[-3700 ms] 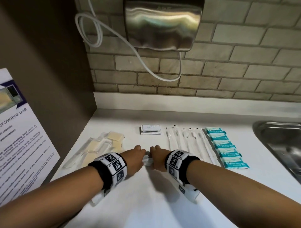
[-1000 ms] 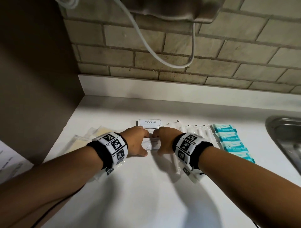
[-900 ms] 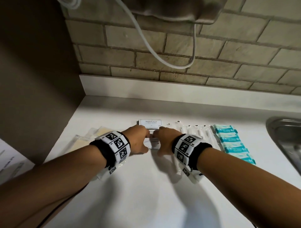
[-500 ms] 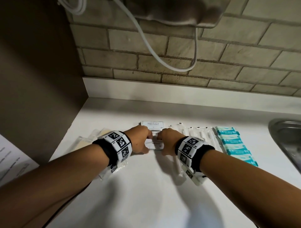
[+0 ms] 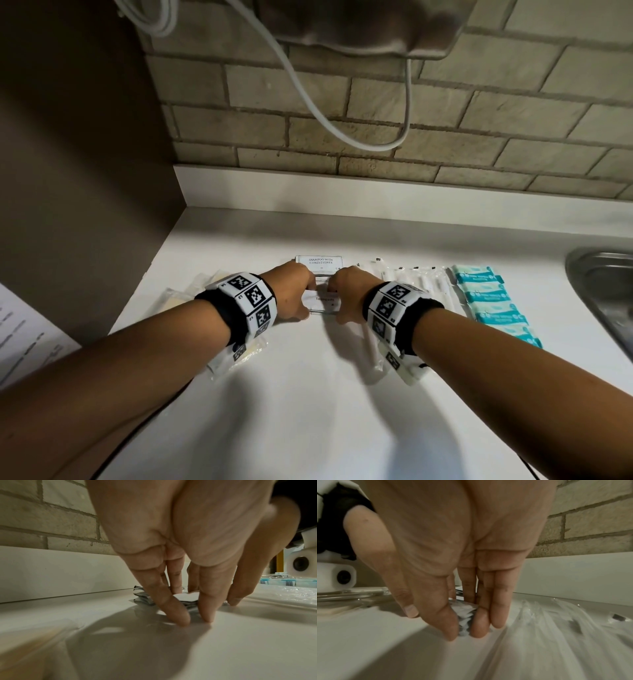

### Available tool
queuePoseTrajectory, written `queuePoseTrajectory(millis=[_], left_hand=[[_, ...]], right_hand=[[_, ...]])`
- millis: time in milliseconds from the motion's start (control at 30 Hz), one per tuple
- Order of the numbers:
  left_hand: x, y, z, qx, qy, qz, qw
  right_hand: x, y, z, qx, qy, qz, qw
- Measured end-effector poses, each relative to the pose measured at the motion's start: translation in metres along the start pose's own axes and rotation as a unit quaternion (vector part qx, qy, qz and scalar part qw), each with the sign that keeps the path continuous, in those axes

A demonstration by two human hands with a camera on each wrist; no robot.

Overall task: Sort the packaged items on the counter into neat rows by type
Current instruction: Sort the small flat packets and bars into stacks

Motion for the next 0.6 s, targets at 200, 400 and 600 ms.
queuePoseTrajectory(millis=[200,400,600], left_hand=[[-0.001,0.005,-0.008,0.009,0.027,0.01,1.0],[-0.024,0.01,-0.056,0.091,0.108,-0.01,0.99],[-0.044,-0.015,-0.058,0.068,0.081,-0.052,0.993]], right_hand=[[0.003,0.003,-0.007,-0.001,-0.008,-0.011,1.0],[0.026,-0.007,-0.06,0.062,-0.056,-0.004,0.996],[0.03,-0.039,-0.066,-0.01,0.009,-0.01,1.0]])
Point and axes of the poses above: each hand's wrist, its own y-axis away from the middle knuckle, its own z-axis out of the palm, x = y × z, the point moved 6 cm from there along -y, towards the middle knuckle, and after that the axes turned 2 degrees about -y, right-handed, at the moved point
